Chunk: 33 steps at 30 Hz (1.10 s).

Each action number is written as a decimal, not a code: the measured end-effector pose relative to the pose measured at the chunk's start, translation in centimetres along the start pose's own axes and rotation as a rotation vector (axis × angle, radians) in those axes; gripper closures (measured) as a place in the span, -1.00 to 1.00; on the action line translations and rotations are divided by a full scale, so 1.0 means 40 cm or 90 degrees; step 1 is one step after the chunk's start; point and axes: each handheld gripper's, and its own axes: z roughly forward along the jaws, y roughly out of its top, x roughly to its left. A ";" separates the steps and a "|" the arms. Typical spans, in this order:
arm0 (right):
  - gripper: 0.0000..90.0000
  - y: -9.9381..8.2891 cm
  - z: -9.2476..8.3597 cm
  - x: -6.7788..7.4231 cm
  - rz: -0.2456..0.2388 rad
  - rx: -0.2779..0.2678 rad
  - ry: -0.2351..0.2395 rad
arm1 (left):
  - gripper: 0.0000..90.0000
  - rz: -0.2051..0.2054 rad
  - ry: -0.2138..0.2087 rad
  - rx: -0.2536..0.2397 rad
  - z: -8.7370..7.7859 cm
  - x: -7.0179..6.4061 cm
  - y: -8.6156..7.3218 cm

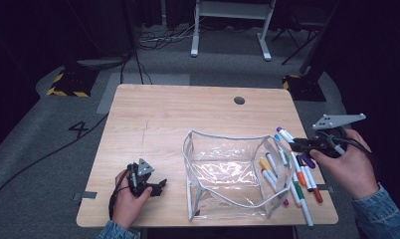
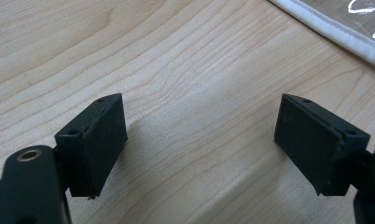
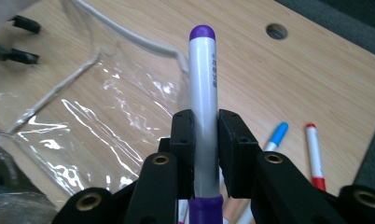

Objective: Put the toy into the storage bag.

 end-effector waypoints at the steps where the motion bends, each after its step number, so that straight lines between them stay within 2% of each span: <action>1: 0.71 0.010 0.000 0.010 -0.009 -0.002 0.007 | -0.62 0.000 0.000 0.000 0.000 0.000 0.000; 7: 0.71 0.061 0.004 0.069 -0.062 -0.008 0.049 | -0.62 0.001 0.000 0.001 0.000 0.000 0.000; 12: 0.71 0.086 0.023 0.116 -0.105 -0.005 0.087 | -0.62 0.000 0.000 0.000 0.000 0.000 0.000; 24: 0.71 0.108 0.093 0.225 -0.196 0.057 0.188 | -0.62 0.002 0.001 0.000 0.000 0.001 0.000; 28: 0.71 0.111 0.120 0.254 -0.222 0.077 0.208 | -0.62 0.003 0.001 0.001 0.000 0.001 0.000; 33: 0.71 0.113 0.156 0.288 -0.272 0.099 0.239 | -0.62 0.003 0.001 0.001 0.000 0.001 0.000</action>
